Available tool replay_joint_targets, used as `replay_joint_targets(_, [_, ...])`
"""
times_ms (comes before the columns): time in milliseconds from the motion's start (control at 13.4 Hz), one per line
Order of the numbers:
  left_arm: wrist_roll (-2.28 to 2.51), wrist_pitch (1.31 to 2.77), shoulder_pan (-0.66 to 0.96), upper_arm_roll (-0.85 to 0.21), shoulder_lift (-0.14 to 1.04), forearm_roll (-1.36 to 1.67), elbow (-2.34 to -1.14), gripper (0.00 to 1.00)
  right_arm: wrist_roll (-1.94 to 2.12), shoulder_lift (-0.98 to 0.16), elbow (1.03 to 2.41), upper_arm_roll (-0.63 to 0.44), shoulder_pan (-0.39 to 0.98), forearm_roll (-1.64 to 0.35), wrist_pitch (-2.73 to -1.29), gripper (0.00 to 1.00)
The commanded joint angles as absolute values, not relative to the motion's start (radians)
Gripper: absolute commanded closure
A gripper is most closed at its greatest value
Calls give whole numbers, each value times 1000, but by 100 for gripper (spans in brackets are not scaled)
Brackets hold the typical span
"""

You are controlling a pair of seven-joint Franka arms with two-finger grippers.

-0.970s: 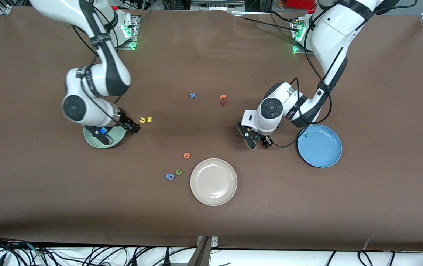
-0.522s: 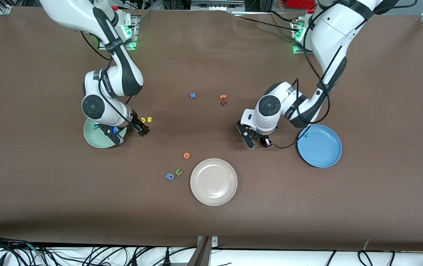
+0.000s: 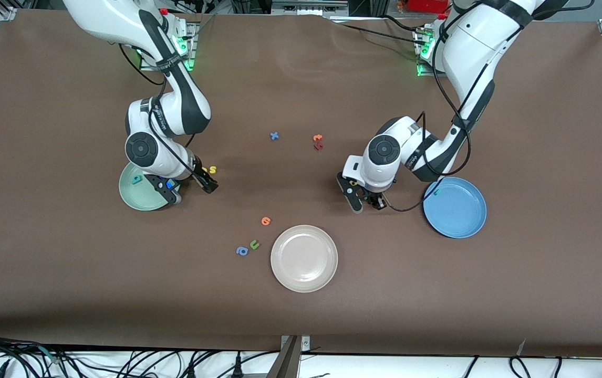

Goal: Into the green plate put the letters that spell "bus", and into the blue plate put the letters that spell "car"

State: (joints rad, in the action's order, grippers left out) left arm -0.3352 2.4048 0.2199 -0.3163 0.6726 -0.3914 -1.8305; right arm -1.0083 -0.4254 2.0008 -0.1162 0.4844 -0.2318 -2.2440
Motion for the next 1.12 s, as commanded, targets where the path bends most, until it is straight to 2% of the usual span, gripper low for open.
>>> replay_joint_targets(0, [-316,2386,206,-314,654,-426,-1832,85,-1020,-417,2011,-117,488,-238,-2258,2])
replay_joint_targets(448, [-423,2206,95,-314,562,-416,-1819,81,-1022,-411,2034,-115,495,-239,-2273,2])
replay_joint_targets(597, [-506,2157,40,-314,549,-416,-1813,78,-1011,-402,2116,-114,495,-238,-2380,2])
replay_joint_targets(746, [-578,2157,-14,-314,551,-419,-1819,78,-996,-399,2184,-114,495,-238,-2460,2])
replay_joint_targets(970, [-640,2157,-66,-313,551,-428,-1818,76,-994,-387,2223,-114,497,-238,-2465,5])
replay_joint_targets(1045, [-643,2157,-77,-313,551,-426,-1819,23,-993,-379,2239,-114,497,-238,-2476,7])
